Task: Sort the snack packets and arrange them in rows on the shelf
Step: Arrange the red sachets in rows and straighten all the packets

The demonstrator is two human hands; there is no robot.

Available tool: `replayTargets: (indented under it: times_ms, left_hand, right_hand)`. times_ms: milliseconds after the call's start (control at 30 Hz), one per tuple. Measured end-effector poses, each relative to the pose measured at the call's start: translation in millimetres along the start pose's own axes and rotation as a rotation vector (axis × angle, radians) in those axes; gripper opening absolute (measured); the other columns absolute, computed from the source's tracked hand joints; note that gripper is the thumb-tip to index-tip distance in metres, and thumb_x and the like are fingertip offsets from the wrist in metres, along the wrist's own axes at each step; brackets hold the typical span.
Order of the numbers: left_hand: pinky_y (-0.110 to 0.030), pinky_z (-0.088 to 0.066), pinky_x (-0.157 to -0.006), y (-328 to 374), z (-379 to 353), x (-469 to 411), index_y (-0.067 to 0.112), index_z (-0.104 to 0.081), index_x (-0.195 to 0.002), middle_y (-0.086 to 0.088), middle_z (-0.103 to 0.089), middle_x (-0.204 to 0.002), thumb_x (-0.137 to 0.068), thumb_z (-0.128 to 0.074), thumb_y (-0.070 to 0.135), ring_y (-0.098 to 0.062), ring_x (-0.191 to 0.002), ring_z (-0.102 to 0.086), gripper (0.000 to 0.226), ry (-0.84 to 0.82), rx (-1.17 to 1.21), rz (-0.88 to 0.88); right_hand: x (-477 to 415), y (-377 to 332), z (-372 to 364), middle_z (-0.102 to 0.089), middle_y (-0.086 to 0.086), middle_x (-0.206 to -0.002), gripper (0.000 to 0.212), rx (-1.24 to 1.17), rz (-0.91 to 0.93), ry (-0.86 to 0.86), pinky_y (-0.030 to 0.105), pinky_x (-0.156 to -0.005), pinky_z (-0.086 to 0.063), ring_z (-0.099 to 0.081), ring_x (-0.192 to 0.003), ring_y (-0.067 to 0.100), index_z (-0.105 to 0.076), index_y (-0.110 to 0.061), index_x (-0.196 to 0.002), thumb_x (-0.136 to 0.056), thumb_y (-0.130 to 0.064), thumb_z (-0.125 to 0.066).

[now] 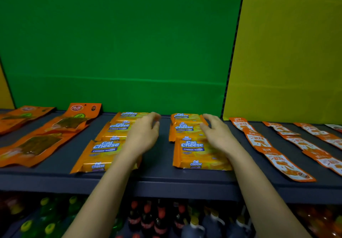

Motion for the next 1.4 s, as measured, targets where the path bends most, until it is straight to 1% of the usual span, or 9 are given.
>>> replayTargets:
  times_ms: [167,367,500,600,700,900,1133,1267,1400]
  left_hand:
    - [-0.037,-0.042,-0.100,-73.1,59.2,-6.4,0.008,-0.058,-0.122,-0.011,-0.061,-0.128,-0.093,-0.049,0.018,-0.027,-0.119,-0.055,0.032,0.035,-0.039,0.129]
    - [-0.034,-0.025,-0.113,-149.9,72.8,19.9,0.011,-0.026,-0.146,-0.010,-0.030,-0.153,-0.096,-0.046,0.031,-0.023,-0.139,-0.032,0.057,-0.196,0.202,0.333]
    - [-0.031,-0.021,-0.113,-163.3,72.8,35.8,0.020,-0.015,-0.149,-0.001,-0.023,-0.155,-0.095,-0.045,0.034,-0.016,-0.142,-0.025,0.063,-0.277,0.317,0.278]
    - [-0.032,-0.014,-0.117,-157.9,67.8,37.0,0.019,-0.008,-0.150,0.003,-0.013,-0.158,-0.098,-0.038,0.034,-0.014,-0.145,-0.016,0.062,-0.358,0.207,0.198]
    - [-0.035,-0.013,-0.118,-155.3,65.7,34.3,0.019,-0.005,-0.150,0.002,-0.007,-0.159,-0.100,-0.031,0.035,-0.015,-0.146,-0.012,0.059,-0.377,0.095,0.156]
    - [-0.032,-0.019,-0.115,-150.5,63.9,28.5,0.014,-0.010,-0.149,-0.003,-0.014,-0.158,-0.101,-0.029,0.030,-0.017,-0.145,-0.018,0.055,-0.340,0.034,0.130]
    - [-0.031,-0.021,-0.114,-152.9,60.3,20.5,0.011,-0.018,-0.148,-0.006,-0.020,-0.157,-0.100,-0.031,0.028,-0.020,-0.143,-0.023,0.052,-0.303,-0.029,0.100]
    - [-0.031,-0.016,-0.116,-155.6,66.2,21.1,0.012,-0.019,-0.148,-0.005,-0.012,-0.158,-0.099,-0.033,0.031,-0.018,-0.146,-0.014,0.054,-0.245,-0.040,0.077]
    - [-0.030,-0.025,-0.112,-161.1,100.5,20.9,0.011,-0.037,-0.141,-0.005,-0.036,-0.150,-0.098,-0.037,0.029,-0.016,-0.139,-0.030,0.046,-0.066,-0.089,0.011]
  right_hand:
    - [3.2,-58.5,-35.4,-0.038,0.007,-0.148,0.045,-0.111,0.047,-0.058,0.029,-0.111,-0.029,-0.038,-0.136,0.020,-0.036,-0.008,-0.142,-0.098,-0.018,-0.041]
    - [16.1,-100.8,-115.3,-0.040,0.010,-0.146,0.042,-0.225,-0.029,-0.195,0.023,-0.105,-0.026,-0.036,-0.136,0.022,-0.038,-0.003,-0.139,-0.099,-0.017,-0.040]
    - [26.0,-101.0,-144.3,-0.035,-0.010,-0.143,0.045,-0.252,-0.070,-0.200,0.023,-0.112,-0.025,-0.035,-0.133,0.009,-0.032,-0.015,-0.143,-0.100,-0.025,-0.037]
    - [27.3,-97.1,-150.2,-0.014,-0.002,-0.158,0.055,-0.192,-0.109,-0.211,0.034,-0.120,-0.011,-0.013,-0.146,0.017,-0.014,-0.016,-0.150,-0.101,-0.027,-0.035]
    - [27.8,-96.5,-150.6,-0.015,-0.001,-0.158,0.052,-0.205,-0.107,-0.201,0.033,-0.120,-0.013,-0.015,-0.146,0.016,-0.016,-0.018,-0.150,-0.101,-0.024,-0.034]
    - [20.5,-96.4,-151.8,-0.039,0.002,-0.147,0.046,-0.245,-0.134,-0.115,0.035,-0.111,-0.033,-0.040,-0.133,0.018,-0.032,-0.018,-0.145,-0.099,-0.020,-0.039]
    - [18.7,-96.7,-153.0,-0.039,0.005,-0.145,0.046,-0.130,-0.117,-0.037,0.030,-0.107,-0.031,-0.039,-0.133,0.021,-0.033,-0.013,-0.144,-0.099,-0.021,-0.039]
    - [18.0,-100.0,-151.3,-0.034,0.005,-0.150,0.050,-0.053,-0.128,-0.158,0.033,-0.110,-0.028,-0.034,-0.137,0.022,-0.028,-0.014,-0.146,-0.099,-0.028,-0.038]
    - [17.5,-115.4,-139.1,-0.030,0.008,-0.152,0.050,0.160,-0.073,-0.113,0.031,-0.112,-0.022,-0.027,-0.139,0.026,-0.030,-0.007,-0.143,-0.099,-0.028,-0.038]
Point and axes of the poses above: each hand's wrist, its own x-axis away from the middle knuckle, its own z-axis out of the back of the hand, y = z × x, the point moved 5 cm from there along -x, towards the middle knuckle
